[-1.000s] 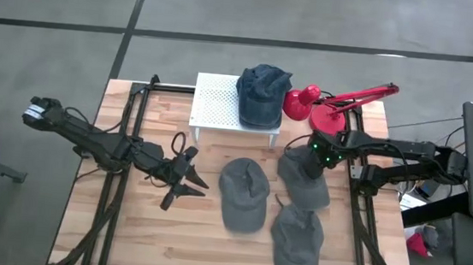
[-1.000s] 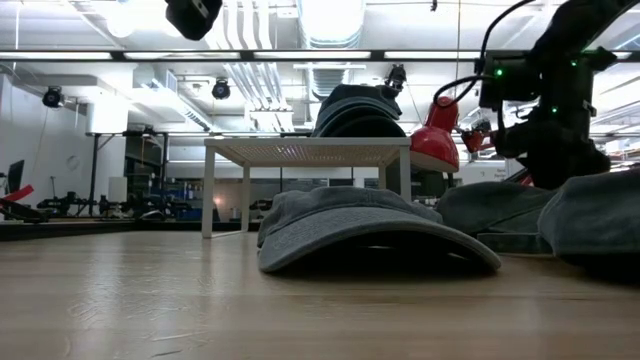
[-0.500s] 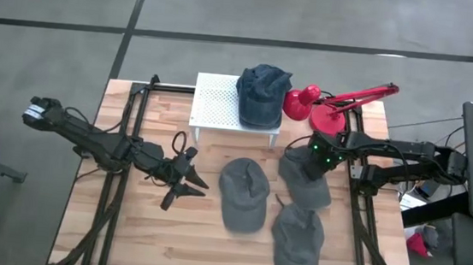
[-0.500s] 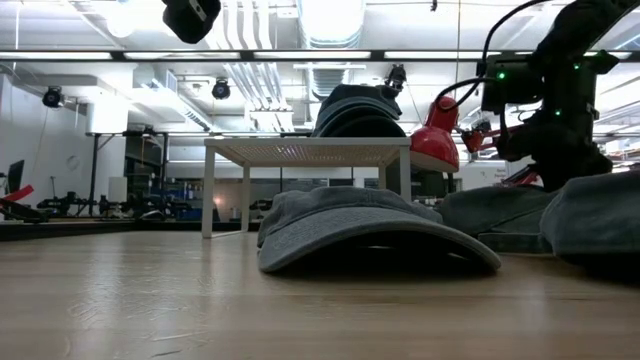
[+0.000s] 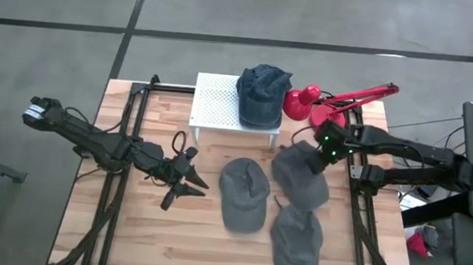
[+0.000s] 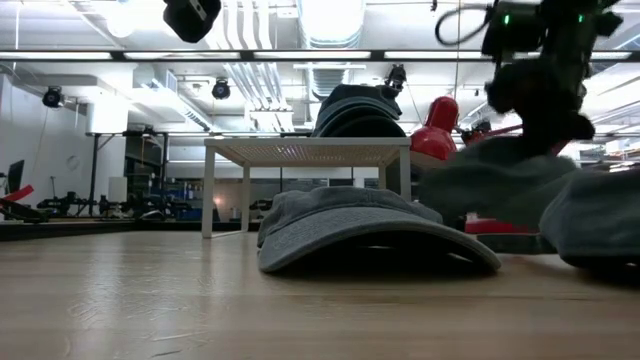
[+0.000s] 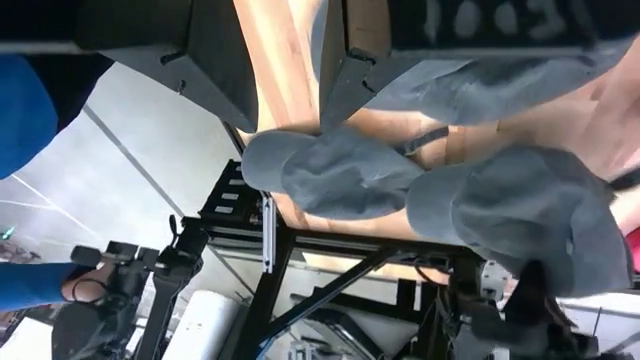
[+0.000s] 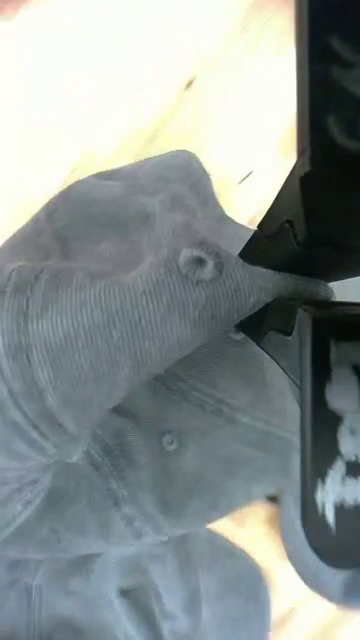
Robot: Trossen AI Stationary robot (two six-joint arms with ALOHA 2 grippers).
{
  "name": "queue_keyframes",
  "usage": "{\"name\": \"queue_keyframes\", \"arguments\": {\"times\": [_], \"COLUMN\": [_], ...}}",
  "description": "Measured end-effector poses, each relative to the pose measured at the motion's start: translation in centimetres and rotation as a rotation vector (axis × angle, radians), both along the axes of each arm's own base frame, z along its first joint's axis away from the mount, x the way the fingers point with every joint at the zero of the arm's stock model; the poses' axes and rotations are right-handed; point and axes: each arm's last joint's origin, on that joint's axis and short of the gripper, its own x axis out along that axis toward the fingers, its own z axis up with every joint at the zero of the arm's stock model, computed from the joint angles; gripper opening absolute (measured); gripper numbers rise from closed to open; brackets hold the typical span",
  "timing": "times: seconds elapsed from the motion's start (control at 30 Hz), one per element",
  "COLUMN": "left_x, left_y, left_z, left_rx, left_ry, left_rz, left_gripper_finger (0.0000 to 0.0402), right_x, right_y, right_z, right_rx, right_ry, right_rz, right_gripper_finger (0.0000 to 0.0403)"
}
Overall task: Pick & Place hat
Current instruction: Put the top right gray cap on the shelf
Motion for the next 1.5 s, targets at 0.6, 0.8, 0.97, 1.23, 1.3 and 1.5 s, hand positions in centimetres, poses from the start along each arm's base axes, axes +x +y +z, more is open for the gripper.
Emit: {"name": "queue_keyframes", "arguments": {"times": [0.6,0.8,0.97,1.23,1.3,1.5], "left_x": [0.2,0.2,0.2,0.2,0.2,0.5], "left_y": [0.0,0.0,0.0,0.0,0.0,0.0], "left_z": [1.2,1.4,1.7,2.3,2.3,2.0], "left_rx": [-0.094,-0.153,-0.203,-0.295,-0.303,-0.338], "left_ry": [-0.099,-0.104,-0.117,-0.158,-0.152,-0.133], "left_rz": [0.019,0.027,0.031,0.036,0.040,0.078], "left_gripper_finger": [0.0112,0.0112,0.0113,0.0114,0.0115,0.0115], "right_x": [-1.5,-0.2,2.3,7.9,9.0,11.9], "right_y": [2.5,3.2,4.0,5.6,5.8,5.9], "right_z": [13.5,17.1,19.3,21.5,21.6,21.6], "right_rx": [0.041,0.036,0.003,-0.057,-0.067,-0.129], "right_ry": [-0.201,-0.407,-0.609,-0.911,-0.943,-0.956], "right_rz": [0.165,0.235,0.312,0.438,0.453,0.498], "right_gripper_finger": [0.0008,0.0008,0.0008,0.0008,0.0008,0.0008]}}
